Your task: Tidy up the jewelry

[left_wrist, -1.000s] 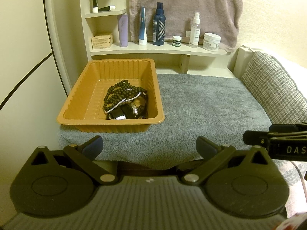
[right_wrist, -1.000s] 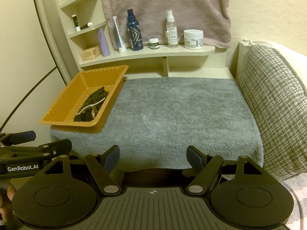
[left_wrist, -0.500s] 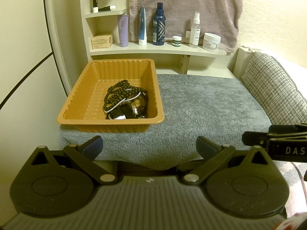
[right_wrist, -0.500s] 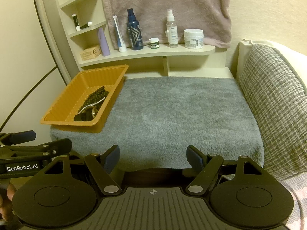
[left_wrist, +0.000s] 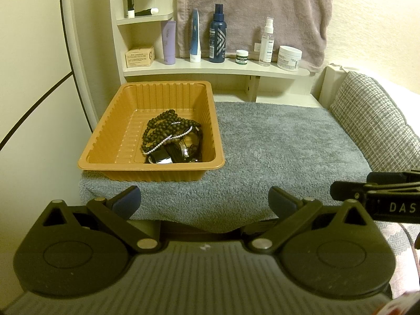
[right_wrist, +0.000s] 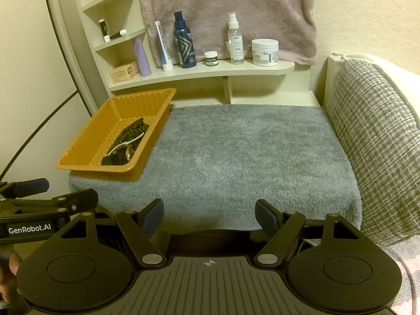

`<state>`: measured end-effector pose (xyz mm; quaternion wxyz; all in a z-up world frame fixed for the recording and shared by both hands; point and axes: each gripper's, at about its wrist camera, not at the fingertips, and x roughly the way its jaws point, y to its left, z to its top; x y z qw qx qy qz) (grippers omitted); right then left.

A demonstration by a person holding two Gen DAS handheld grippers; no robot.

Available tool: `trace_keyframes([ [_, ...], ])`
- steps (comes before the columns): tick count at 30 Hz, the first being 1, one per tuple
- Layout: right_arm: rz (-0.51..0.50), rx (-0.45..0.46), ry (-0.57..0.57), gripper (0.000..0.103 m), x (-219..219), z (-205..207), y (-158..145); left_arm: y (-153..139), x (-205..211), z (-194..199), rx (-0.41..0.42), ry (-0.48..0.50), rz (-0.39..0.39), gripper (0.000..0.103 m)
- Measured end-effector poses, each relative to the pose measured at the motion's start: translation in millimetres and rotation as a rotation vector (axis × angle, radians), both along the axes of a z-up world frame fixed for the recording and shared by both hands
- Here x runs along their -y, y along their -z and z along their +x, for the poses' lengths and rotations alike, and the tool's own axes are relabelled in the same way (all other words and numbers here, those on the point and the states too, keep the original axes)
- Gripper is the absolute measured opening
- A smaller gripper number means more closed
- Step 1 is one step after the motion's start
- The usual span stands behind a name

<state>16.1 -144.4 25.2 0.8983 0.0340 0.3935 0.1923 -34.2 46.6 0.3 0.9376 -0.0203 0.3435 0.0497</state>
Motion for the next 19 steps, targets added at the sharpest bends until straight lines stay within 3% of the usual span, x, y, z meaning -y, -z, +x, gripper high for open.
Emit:
trace_keyframes([
  [19,0.004,-0.001,0.000,0.076,-3.4,-1.8,1.0,-0.4,-1.1,1.0,0.004,-0.003,-0.003,0.102],
])
